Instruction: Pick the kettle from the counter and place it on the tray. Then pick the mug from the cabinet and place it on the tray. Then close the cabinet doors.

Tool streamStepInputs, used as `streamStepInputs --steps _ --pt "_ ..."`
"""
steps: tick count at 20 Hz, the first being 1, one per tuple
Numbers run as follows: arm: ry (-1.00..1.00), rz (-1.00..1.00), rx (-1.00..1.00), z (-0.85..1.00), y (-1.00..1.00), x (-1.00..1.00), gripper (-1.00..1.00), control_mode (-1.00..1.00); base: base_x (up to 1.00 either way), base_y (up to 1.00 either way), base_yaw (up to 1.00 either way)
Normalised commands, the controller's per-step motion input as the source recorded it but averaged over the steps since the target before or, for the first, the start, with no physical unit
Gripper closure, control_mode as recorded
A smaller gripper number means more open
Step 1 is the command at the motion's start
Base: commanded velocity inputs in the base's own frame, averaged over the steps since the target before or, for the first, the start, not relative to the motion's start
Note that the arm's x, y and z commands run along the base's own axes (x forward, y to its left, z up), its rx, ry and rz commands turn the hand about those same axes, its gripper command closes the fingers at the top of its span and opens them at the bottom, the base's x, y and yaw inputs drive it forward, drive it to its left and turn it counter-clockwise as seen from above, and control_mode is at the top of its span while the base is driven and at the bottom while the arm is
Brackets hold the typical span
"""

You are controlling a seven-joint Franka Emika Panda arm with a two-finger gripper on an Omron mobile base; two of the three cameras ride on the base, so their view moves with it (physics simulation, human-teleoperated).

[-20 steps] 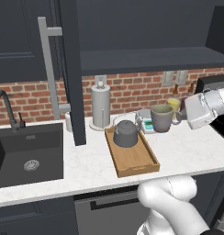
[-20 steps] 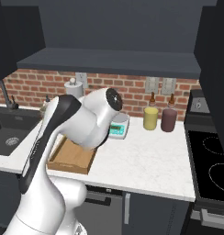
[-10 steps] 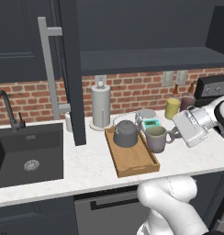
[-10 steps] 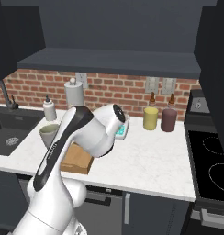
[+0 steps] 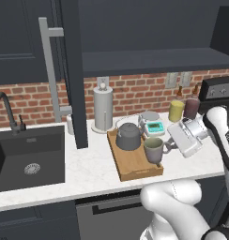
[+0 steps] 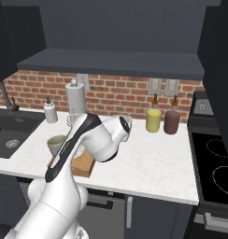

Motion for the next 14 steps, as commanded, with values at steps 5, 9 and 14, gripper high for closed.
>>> streamStepInputs --steps 5,9,14 --pt "0.0 0.0 0.0 -0.43 0.0 0.46 1.0 -1.0 0.0 0.0 0.0" --pt "0.0 0.0 0.0 -0.4 0.0 0.45 1.0 -1.0 0.0 0.0 0.0" --pt "0.0 0.0 0.0 -0.38 0.0 0.48 1.0 -1.0 0.0 0.0 0.0"
